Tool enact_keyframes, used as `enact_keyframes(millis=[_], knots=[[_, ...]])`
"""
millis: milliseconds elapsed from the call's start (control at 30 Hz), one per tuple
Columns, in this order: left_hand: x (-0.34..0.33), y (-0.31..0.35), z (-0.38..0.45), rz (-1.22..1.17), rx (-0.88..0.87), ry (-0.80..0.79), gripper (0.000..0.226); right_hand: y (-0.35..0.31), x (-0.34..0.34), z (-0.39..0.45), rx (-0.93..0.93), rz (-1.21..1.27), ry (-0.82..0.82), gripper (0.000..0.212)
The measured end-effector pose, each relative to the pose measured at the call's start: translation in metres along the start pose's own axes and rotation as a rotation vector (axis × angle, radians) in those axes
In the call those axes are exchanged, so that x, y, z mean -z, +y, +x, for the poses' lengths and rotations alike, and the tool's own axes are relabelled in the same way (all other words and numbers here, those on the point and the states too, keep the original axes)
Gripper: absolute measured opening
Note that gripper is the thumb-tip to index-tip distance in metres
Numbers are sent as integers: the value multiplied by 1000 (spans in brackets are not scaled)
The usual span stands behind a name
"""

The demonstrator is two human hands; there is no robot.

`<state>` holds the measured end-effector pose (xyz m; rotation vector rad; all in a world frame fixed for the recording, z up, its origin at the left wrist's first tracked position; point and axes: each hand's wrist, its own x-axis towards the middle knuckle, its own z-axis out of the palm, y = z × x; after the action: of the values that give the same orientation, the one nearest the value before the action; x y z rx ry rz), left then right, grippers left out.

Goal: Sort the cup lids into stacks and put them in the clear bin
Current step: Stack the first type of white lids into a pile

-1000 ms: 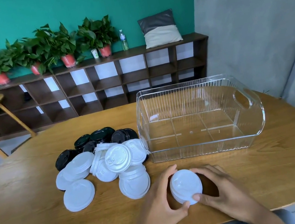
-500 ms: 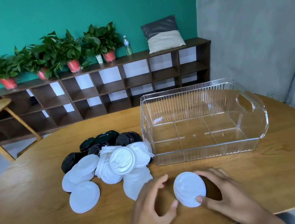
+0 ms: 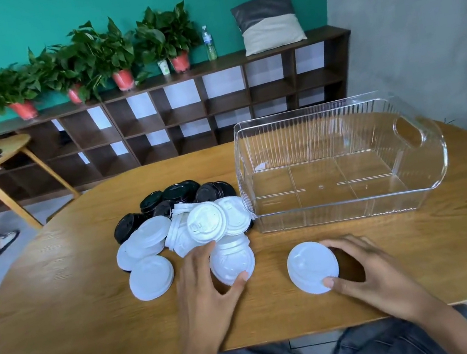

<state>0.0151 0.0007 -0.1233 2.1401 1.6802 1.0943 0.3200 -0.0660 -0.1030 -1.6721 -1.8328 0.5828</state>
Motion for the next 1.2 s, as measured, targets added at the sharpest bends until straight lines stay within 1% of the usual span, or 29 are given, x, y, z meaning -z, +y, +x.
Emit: enact_keyframes(millis=[167,467,567,633,733,833,933,1000,1100,1200], knots=[[-1,-2,-1,-75,14,-34,59,3,-1,0,0,31,5,57],[-1,-3,-2,-183,-11,30,27,2,0,0,14,26,-5,61],[1,-2,-2,-176,-62,59,23,2,0,0,13,23,-7,61],[3,0,-2,-180,-55,81,22,2,0,0,14,24,-6,64],[7,5,2,-216,10,128,28,3,0,1,9,27,-7,67],[13,11,16,-240,54,159,44,3,0,1,10,32,-6,67],[14,20,36,-126,82,100,66,3,0,1,3,33,-14,67],[11,26,44,-42,74,60,77,4,0,0,8,33,-10,67],[8,27,54,16,91,21,84,3,0,0,2,35,-5,64],[7,28,59,10,129,9,83,3,0,0,-4,36,-7,64]])
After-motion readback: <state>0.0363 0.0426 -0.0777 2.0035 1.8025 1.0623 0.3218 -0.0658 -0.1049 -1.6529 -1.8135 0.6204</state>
